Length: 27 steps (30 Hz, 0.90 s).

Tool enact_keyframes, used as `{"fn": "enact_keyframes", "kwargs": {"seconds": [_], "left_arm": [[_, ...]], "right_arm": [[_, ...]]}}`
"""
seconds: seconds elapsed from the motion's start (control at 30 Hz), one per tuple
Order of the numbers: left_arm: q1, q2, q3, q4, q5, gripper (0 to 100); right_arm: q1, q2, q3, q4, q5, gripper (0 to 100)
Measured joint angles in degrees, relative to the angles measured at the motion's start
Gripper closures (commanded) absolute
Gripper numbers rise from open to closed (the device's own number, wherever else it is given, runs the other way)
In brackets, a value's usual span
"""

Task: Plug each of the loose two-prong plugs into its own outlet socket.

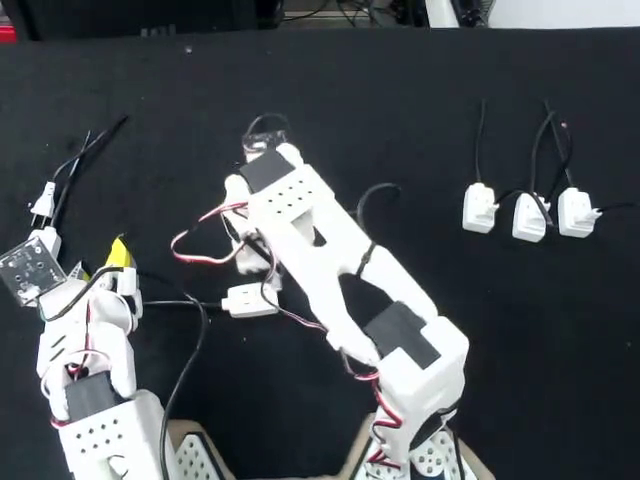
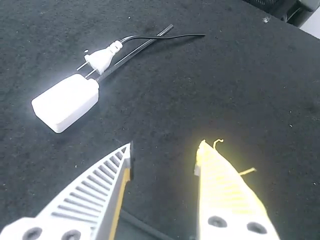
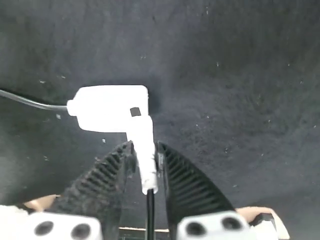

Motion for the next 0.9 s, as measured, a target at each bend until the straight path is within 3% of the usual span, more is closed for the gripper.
{"fn": "enact_keyframes", "kwargs": {"seconds": [0.27,0.9], "left_arm": [[0.0,0.0,0.0,0.0,0.0,79],[0.0,0.0,0.0,0.0,0.0,79]], "right_arm": [[-1.8,4.5,-1.0,0.7,-3.8,98.8],[-2.1,10.5,-5.5,1.3,-3.8,98.8]]}}
